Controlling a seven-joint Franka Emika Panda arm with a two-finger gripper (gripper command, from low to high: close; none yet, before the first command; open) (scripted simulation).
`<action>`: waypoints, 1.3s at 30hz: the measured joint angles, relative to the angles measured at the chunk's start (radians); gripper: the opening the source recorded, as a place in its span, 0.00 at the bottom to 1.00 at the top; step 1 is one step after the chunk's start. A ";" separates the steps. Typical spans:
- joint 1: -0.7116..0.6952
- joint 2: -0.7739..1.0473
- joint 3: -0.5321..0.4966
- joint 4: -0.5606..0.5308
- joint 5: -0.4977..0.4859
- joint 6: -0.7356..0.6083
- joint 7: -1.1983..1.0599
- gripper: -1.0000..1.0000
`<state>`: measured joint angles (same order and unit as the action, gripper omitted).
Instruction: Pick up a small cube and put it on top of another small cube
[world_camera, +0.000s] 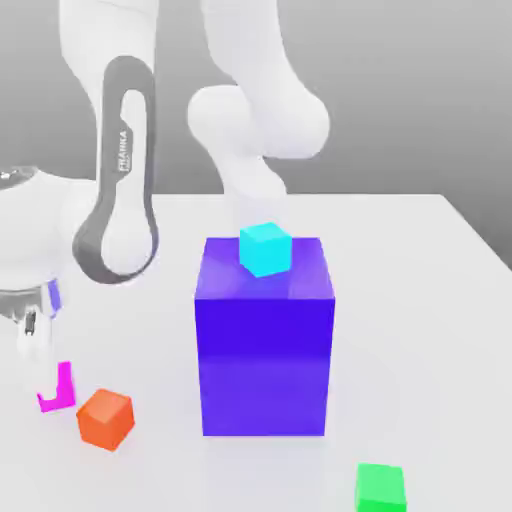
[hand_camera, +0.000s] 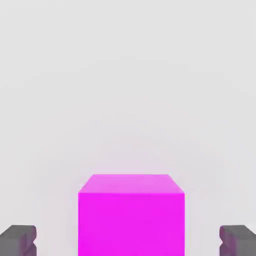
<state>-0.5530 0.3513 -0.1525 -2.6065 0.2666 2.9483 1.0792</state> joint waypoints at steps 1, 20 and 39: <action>0.000 0.000 0.000 0.000 0.000 0.000 0.000 0.00; 0.292 -0.178 0.154 0.086 -0.256 -0.262 -0.008 0.00; 0.581 -0.021 0.380 0.255 -0.429 -0.280 -0.108 1.00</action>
<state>0.0283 0.3302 0.2280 -2.3513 -0.1620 2.6687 0.9712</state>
